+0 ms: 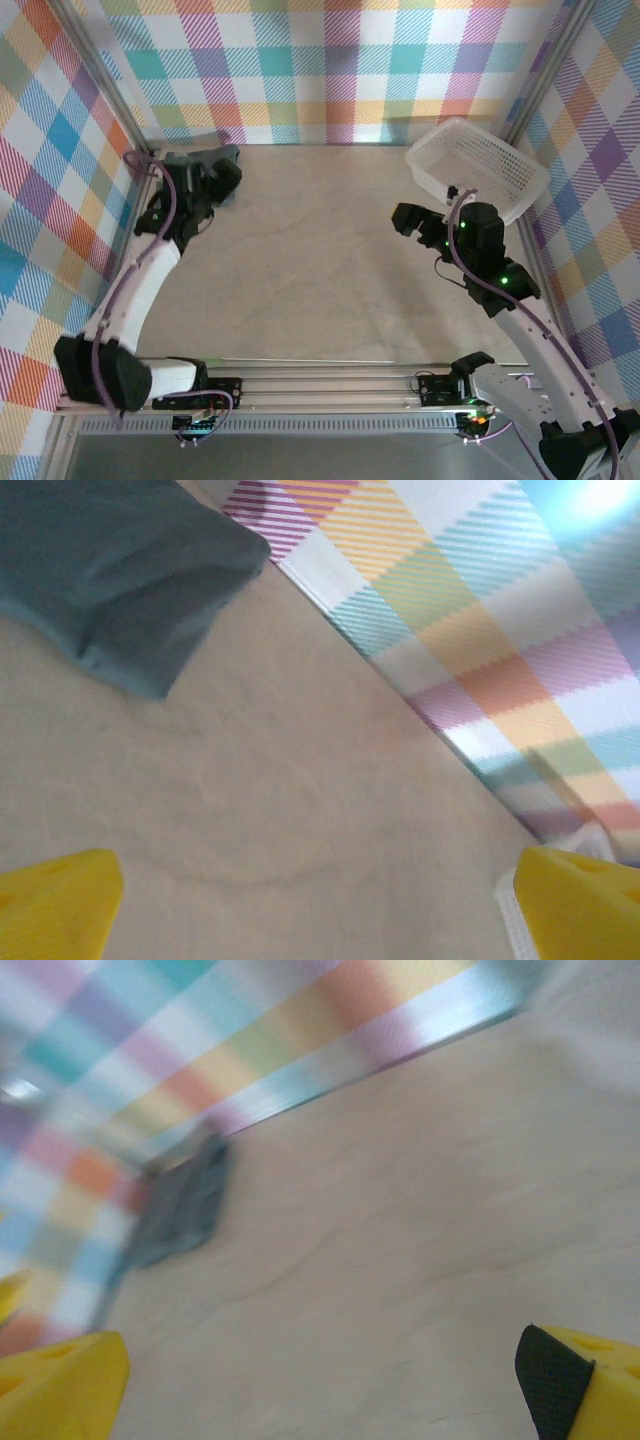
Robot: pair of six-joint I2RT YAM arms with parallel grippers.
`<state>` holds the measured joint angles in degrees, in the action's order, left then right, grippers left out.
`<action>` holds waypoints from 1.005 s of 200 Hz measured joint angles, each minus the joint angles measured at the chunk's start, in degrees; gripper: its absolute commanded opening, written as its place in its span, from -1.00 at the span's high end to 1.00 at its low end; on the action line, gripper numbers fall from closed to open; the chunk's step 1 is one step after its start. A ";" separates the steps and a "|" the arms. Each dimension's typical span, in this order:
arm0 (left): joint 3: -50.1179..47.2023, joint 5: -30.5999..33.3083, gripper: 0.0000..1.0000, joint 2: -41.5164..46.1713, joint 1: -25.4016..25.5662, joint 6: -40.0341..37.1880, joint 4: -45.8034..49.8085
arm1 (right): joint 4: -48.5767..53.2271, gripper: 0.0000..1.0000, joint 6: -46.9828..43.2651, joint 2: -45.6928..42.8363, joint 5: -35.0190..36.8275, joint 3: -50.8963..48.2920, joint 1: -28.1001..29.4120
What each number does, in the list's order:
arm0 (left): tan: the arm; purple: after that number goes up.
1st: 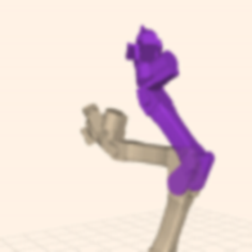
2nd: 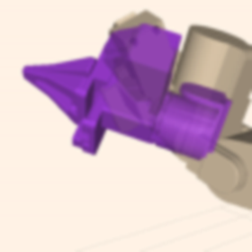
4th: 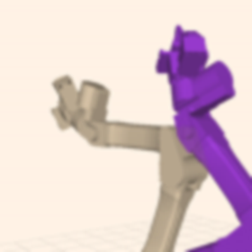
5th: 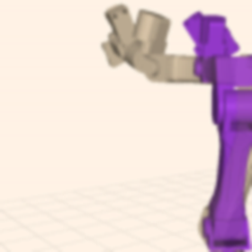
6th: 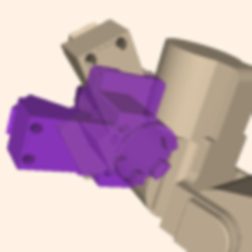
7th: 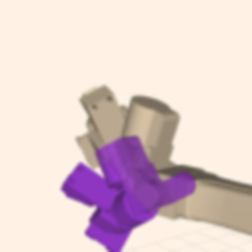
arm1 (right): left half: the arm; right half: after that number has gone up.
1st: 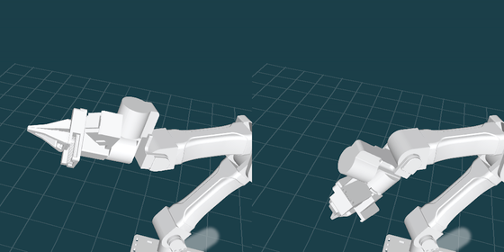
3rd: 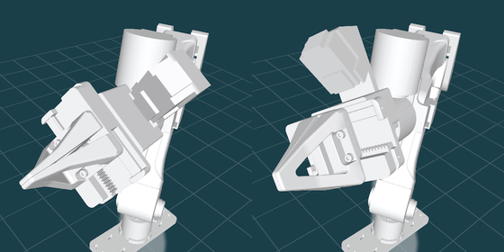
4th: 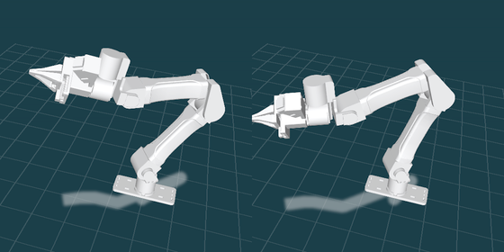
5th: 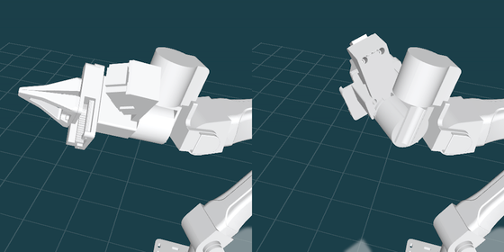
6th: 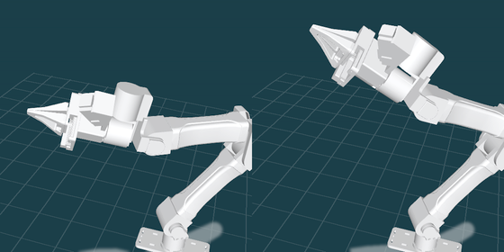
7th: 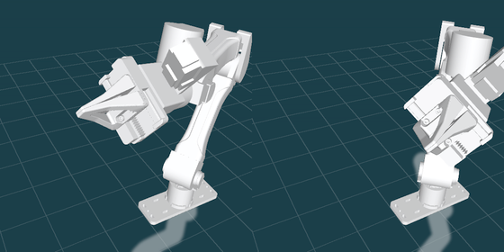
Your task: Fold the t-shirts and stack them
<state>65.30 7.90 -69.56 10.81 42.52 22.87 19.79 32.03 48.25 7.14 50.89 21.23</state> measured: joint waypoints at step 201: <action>-45.27 10.95 -1.00 -18.05 -5.49 -39.19 -70.95 | -69.18 -0.99 -27.50 38.27 1.55 -32.41 -20.79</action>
<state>20.03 18.85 -87.61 5.32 3.33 -48.07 -49.39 4.54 86.52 8.69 18.48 0.45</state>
